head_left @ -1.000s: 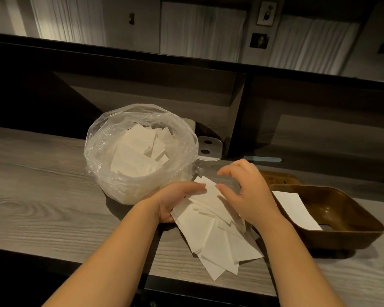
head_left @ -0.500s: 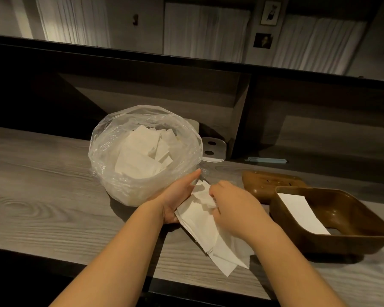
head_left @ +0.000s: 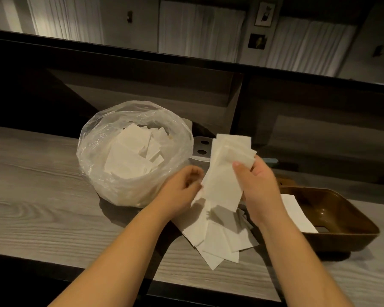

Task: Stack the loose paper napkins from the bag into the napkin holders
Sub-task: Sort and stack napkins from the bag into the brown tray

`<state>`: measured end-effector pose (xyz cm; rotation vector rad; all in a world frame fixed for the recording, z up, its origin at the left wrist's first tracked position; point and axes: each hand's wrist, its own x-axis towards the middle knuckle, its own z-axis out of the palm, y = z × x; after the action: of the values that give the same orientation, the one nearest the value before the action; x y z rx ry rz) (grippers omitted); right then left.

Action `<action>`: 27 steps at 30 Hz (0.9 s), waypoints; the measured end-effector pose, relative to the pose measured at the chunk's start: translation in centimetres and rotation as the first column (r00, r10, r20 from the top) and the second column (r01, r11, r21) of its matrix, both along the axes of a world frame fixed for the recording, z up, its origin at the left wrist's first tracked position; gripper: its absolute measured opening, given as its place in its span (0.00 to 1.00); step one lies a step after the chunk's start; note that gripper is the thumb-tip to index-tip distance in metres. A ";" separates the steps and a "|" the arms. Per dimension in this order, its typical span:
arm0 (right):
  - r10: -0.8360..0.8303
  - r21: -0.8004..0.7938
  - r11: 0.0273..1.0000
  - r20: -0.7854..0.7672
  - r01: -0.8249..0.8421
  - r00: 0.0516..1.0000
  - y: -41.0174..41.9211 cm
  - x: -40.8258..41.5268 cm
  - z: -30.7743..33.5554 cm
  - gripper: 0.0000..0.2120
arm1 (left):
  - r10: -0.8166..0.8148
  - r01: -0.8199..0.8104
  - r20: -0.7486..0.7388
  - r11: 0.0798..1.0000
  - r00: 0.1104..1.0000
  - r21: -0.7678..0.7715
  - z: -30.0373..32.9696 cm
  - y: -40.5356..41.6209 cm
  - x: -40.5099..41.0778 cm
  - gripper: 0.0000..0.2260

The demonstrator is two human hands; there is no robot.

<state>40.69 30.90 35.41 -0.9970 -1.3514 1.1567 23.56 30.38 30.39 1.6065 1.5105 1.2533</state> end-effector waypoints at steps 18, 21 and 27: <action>-0.167 0.196 0.980 0.738 0.028 0.654 0.5 0.6 -2.3 0.06 | 0.075 -0.066 0.507 0.997 0.858 -0.035 1.3 -0.9 1.5 0.06; -0.070 0.090 0.995 0.935 -0.040 0.348 -0.9 0.1 -3.0 0.17 | 0.138 -0.165 0.192 0.978 0.972 0.131 0.6 -0.6 1.4 0.10; -0.016 0.024 0.999 0.986 -0.043 0.163 -1.2 -0.9 -3.7 0.34 | 0.194 -0.174 -0.040 0.939 0.980 0.296 0.2 -0.2 1.4 0.07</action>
<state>39.75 29.69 31.69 -1.8786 -2.4030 0.2777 25.00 30.14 30.59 1.7375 1.6080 1.6030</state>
